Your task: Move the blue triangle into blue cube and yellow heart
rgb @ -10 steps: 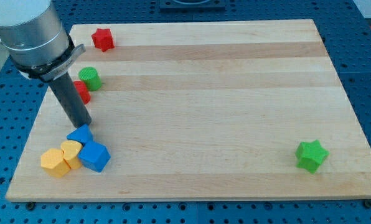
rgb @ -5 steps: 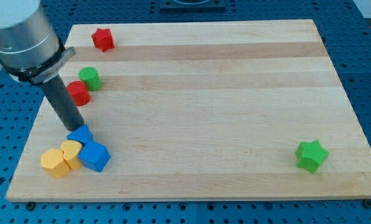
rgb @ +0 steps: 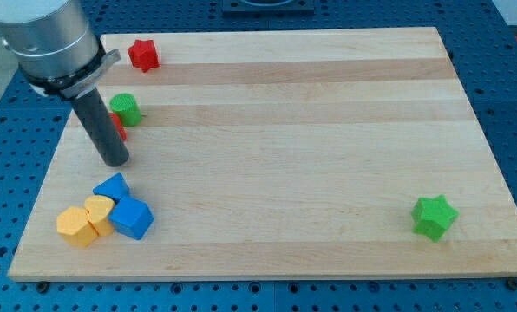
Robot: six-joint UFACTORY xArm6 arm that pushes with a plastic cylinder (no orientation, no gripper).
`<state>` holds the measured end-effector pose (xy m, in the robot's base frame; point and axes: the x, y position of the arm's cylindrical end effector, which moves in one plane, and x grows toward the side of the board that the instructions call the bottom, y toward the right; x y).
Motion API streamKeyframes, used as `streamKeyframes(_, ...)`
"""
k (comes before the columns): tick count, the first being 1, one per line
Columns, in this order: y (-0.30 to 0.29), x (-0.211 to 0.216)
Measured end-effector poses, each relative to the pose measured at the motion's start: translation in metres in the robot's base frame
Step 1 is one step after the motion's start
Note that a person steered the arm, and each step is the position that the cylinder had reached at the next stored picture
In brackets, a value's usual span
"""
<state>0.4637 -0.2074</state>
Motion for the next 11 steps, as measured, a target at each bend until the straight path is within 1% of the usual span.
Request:
streamKeyframes(1, 0.008, -0.001)
streamKeyframes(2, 0.031, 0.003)
streamKeyframes(3, 0.031, 0.007)
streamKeyframes(4, 0.030, 0.035)
streamKeyframes(8, 0.030, 0.047)
streamKeyframes(9, 0.039, 0.020)
streamKeyframes(10, 0.039, 0.010)
streamKeyframes(11, 0.015, -0.002)
